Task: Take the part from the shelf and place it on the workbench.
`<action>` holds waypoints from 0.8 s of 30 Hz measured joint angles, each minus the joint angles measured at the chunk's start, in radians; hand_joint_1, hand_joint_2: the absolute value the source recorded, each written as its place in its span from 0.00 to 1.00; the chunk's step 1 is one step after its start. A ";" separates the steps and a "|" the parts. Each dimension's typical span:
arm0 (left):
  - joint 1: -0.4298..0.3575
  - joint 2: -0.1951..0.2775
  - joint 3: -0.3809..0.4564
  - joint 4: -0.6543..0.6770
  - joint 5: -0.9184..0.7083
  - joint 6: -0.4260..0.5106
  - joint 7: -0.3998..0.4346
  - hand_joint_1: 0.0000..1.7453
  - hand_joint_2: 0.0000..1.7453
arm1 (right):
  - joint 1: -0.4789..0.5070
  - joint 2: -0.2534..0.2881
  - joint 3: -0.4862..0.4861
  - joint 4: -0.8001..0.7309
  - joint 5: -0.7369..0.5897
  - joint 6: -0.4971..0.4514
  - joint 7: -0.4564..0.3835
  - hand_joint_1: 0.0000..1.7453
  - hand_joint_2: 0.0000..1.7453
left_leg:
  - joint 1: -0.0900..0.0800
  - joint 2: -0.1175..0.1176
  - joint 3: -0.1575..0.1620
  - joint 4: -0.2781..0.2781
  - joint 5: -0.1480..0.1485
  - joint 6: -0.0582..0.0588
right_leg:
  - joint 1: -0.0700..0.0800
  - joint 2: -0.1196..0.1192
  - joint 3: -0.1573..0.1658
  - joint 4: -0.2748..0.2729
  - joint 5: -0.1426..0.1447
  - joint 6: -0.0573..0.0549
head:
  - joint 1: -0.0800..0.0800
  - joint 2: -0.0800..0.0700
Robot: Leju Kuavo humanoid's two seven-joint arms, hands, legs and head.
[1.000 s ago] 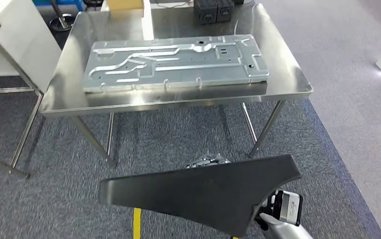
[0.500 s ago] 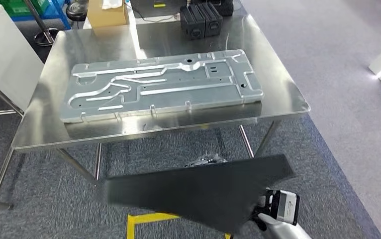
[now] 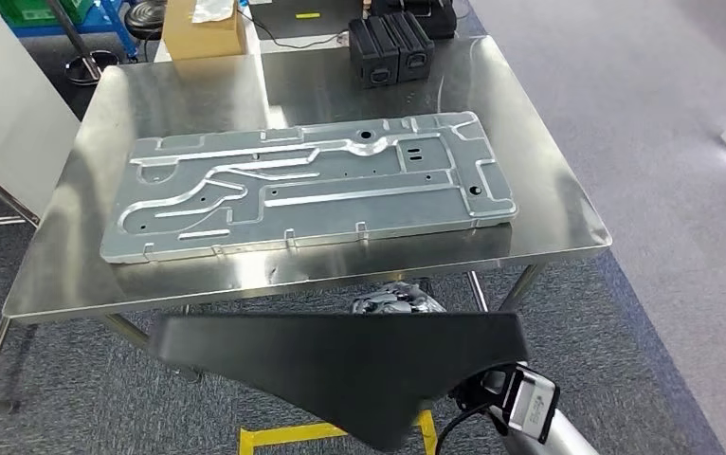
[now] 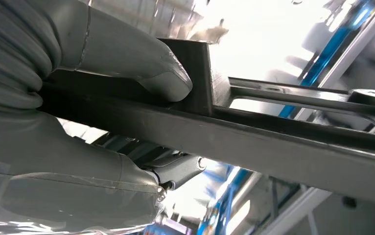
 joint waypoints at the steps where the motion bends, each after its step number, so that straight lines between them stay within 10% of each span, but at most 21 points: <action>1: -0.001 0.000 0.000 0.000 -0.001 -0.002 -0.002 0.00 1.00 | 0.000 -0.001 0.000 -0.008 0.016 -0.011 0.002 1.00 1.00 | 0.001 0.002 0.000 -0.001 -0.004 -0.006 | -0.002 0.002 0.003 -0.006 -0.005 -0.009 | 0.000 0.000; 4: -0.005 0.001 0.000 0.000 -0.007 -0.010 -0.009 0.00 1.00 | -0.002 -0.004 0.000 -0.026 0.069 -0.054 0.020 1.00 1.00 | 0.005 0.004 -0.031 0.075 -0.053 -0.017 | -0.004 0.002 0.020 -0.018 -0.010 -0.031 | -0.003 0.000; 8: -0.006 0.000 0.000 0.000 -0.018 -0.014 -0.013 0.00 1.00 | -0.041 -0.006 0.000 0.000 0.126 -0.106 0.041 1.00 1.00 | 0.005 0.004 -0.159 0.296 -0.111 -0.020 | 0.005 0.003 0.033 -0.017 -0.021 -0.045 | -0.004 0.000; 13: -0.014 0.000 -0.001 0.000 -0.028 -0.014 -0.018 0.00 1.00 | -0.181 0.013 -0.001 0.108 0.285 -0.218 0.062 1.00 1.00 | -0.001 0.004 -0.068 0.043 0.044 0.000 | 0.013 0.012 0.049 -0.010 -0.036 -0.036 | -0.004 0.000; 18: -0.018 -0.003 -0.001 0.000 -0.029 -0.017 -0.027 0.00 1.00 | -0.316 0.043 0.001 0.200 0.500 -0.356 0.154 1.00 1.00 | 0.000 0.004 -0.057 0.005 0.053 0.024 | 0.013 0.010 0.035 0.012 -0.053 -0.011 | -0.003 0.000; 22: -0.019 -0.005 -0.001 0.000 -0.030 -0.022 -0.031 0.00 1.00 | -0.431 0.059 0.016 0.318 0.702 -0.451 0.270 1.00 1.00 | 0.003 0.005 -0.056 -0.001 0.057 0.032 | 0.004 0.005 -0.075 0.231 -0.151 0.004 | 0.001 0.000; 24: -0.018 -0.007 -0.001 0.000 -0.029 -0.020 -0.031 0.00 1.00 | -0.479 0.071 0.024 0.403 0.788 -0.474 0.323 1.00 1.00 | 0.004 0.004 -0.055 0.001 0.056 0.031 | 0.000 0.002 -0.096 0.256 -0.132 0.007 | 0.001 0.000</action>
